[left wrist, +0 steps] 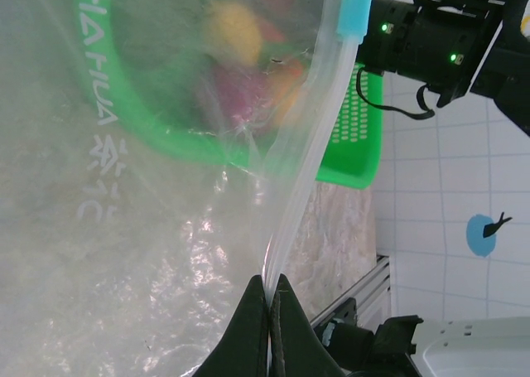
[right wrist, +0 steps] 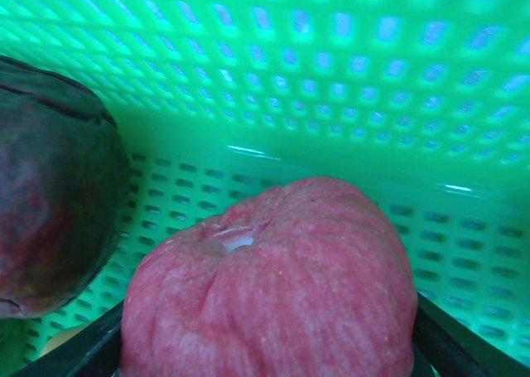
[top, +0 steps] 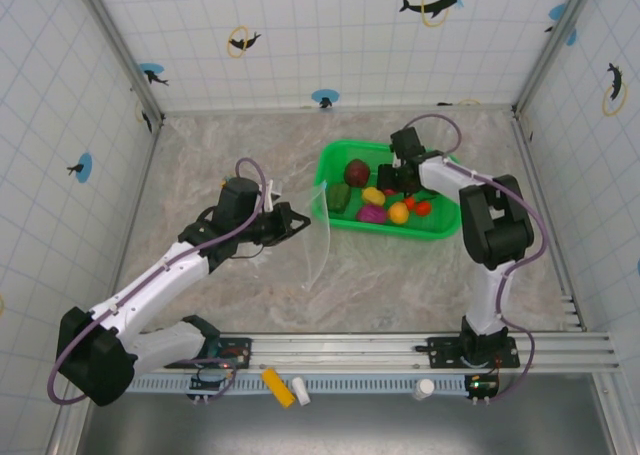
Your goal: Place the food in the zip-top bag and seal the zipper
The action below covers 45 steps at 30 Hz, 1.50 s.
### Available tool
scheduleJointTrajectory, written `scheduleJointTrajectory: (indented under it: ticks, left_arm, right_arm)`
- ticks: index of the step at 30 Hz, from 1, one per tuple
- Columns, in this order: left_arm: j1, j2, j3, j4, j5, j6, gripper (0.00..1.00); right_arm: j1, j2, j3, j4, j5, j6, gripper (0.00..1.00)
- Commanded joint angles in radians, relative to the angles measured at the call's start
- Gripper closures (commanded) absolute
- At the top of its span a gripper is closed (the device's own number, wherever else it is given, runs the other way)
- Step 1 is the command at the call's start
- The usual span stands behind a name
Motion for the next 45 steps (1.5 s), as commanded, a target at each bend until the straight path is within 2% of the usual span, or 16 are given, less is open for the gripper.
scheduleJointTrajectory:
  ticks: [1, 6, 10, 14, 17, 23, 28, 33, 38, 41, 42, 45]
  left_arm:
    - [0.006, 0.0, 0.001, 0.039, 0.012, -0.035, 1.0]
    - [0.006, -0.004, 0.009, 0.049, 0.003, -0.07, 1.0]
    - [0.006, -0.031, -0.003, 0.088, -0.016, -0.114, 1.0]
    - [0.005, -0.036, 0.0, 0.125, -0.007, -0.157, 1.0]
    - [0.006, -0.038, 0.007, 0.14, -0.004, -0.176, 1.0]
    - [0.005, -0.039, 0.038, 0.146, 0.004, -0.195, 1.0]
    - [0.006, -0.05, 0.083, 0.126, 0.006, -0.197, 1.0]
    - [0.005, -0.063, 0.13, 0.096, 0.013, -0.196, 1.0]
    - [0.006, -0.072, 0.191, 0.033, 0.009, -0.166, 1.0]
    - [0.006, -0.067, 0.229, 0.001, 0.02, -0.15, 1.0]
    - [0.006, -0.065, 0.238, -0.01, 0.019, -0.144, 1.0]
    - [0.006, -0.061, 0.25, -0.025, 0.017, -0.137, 1.0]
  right_arm:
    - [-0.011, -0.102, -0.03, 0.017, 0.034, -0.001, 0.47]
    - [0.004, -0.283, -0.098, 0.043, 0.053, 0.019, 0.47]
    - [0.038, -0.5, -0.224, 0.161, -0.127, 0.088, 0.47]
    - [0.161, -0.696, -0.321, 0.246, -0.234, 0.153, 0.47]
    - [0.287, -0.79, -0.372, 0.299, -0.263, 0.206, 0.47]
    - [0.465, -0.835, -0.448, 0.444, -0.283, 0.34, 0.47]
    - [0.509, -0.801, -0.499, 0.53, -0.304, 0.421, 0.47]
    - [0.531, -0.778, -0.496, 0.476, -0.218, 0.403, 0.48]
    - [0.548, -0.768, -0.424, 0.253, 0.023, 0.329, 0.46]
    - [0.555, -0.756, -0.379, 0.158, 0.113, 0.303, 0.42]
    - [0.558, -0.755, -0.37, 0.145, 0.119, 0.299, 0.4]
    - [0.569, -0.75, -0.334, 0.131, 0.09, 0.285, 0.2]
